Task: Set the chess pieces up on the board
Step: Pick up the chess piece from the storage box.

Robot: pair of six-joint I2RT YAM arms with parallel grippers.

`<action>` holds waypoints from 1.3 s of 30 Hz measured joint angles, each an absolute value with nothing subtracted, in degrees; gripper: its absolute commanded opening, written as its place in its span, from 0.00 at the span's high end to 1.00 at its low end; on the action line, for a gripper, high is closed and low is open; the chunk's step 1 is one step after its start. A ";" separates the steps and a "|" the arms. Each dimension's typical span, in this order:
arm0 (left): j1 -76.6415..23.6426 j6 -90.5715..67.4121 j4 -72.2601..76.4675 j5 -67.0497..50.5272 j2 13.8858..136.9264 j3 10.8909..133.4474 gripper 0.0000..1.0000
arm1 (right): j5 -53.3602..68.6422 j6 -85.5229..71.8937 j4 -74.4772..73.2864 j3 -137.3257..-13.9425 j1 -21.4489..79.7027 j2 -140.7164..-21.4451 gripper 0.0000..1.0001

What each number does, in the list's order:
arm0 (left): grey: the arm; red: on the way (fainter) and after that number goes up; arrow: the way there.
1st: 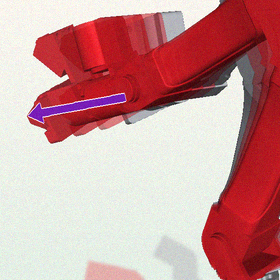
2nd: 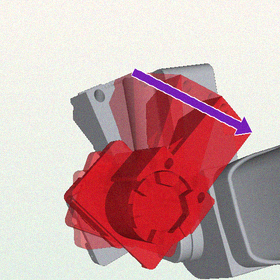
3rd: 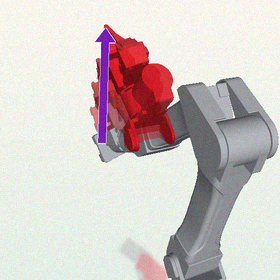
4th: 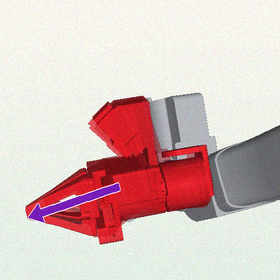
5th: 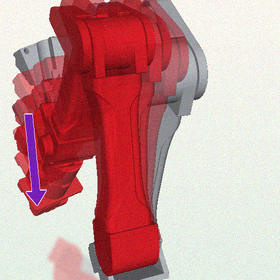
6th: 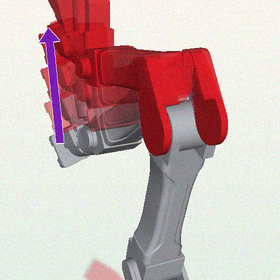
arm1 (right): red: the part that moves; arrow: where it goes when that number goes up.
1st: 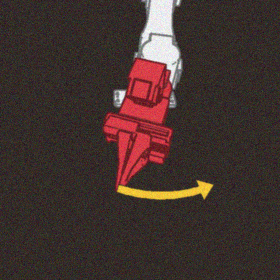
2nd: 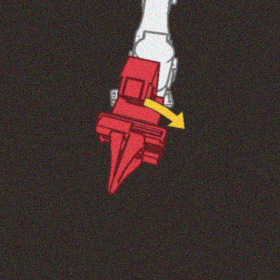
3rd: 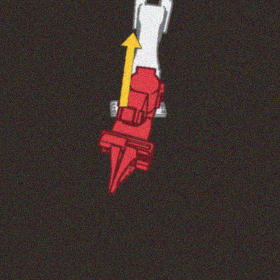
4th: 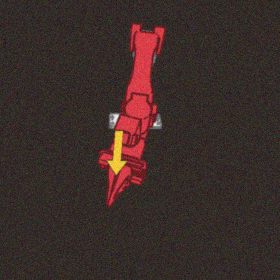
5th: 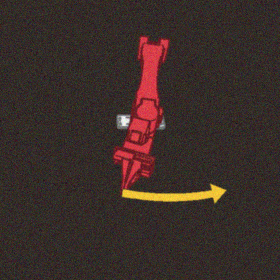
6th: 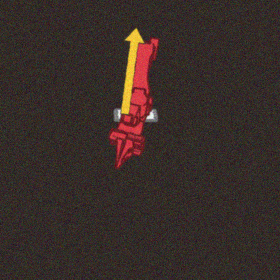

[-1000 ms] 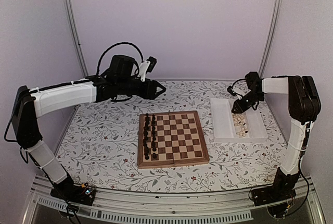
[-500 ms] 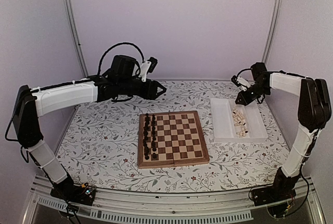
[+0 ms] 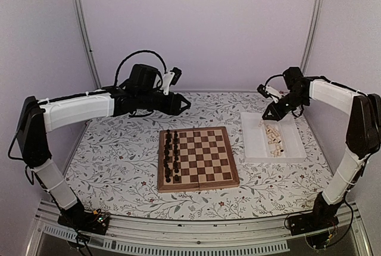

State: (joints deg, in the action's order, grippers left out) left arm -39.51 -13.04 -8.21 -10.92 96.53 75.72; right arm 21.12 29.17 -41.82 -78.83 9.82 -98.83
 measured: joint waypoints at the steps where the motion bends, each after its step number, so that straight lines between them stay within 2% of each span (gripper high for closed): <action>1: -39.51 -13.06 -8.21 -11.09 96.68 75.72 0.44 | 22.50 29.36 -42.61 -79.09 10.07 -98.83 0.93; 5: -39.99 -12.82 -3.81 -13.23 96.95 73.73 0.43 | 30.20 29.80 -45.28 -80.84 10.20 -98.76 0.93; 11: -45.32 -13.61 18.06 -18.98 95.70 57.78 0.37 | 46.41 30.92 -47.99 -82.56 10.24 -96.79 0.94; 14: -47.66 -16.25 28.80 -21.98 96.95 53.71 0.36 | 53.80 31.59 -49.54 -82.56 10.33 -95.64 0.94; 20: -51.20 -17.12 46.30 -23.51 103.59 55.02 0.36 | 63.83 34.11 -52.71 -82.54 11.40 -95.09 0.94; 31: -54.83 -17.19 51.44 -23.53 115.90 66.98 0.39 | 67.77 36.03 -54.08 -81.71 14.81 -93.47 0.94; 35: -55.24 -17.52 51.29 -23.44 117.45 70.13 0.48 | 67.35 36.05 -54.06 -80.90 15.55 -92.60 0.94; 39: -55.35 -17.89 50.89 -23.40 118.37 71.88 0.68 | 66.61 36.07 -54.02 -80.58 15.75 -92.16 0.94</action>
State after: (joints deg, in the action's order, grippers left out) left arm -55.35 -17.89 50.89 -23.40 118.37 71.88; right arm 66.61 36.07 -54.02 -80.58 15.75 -92.16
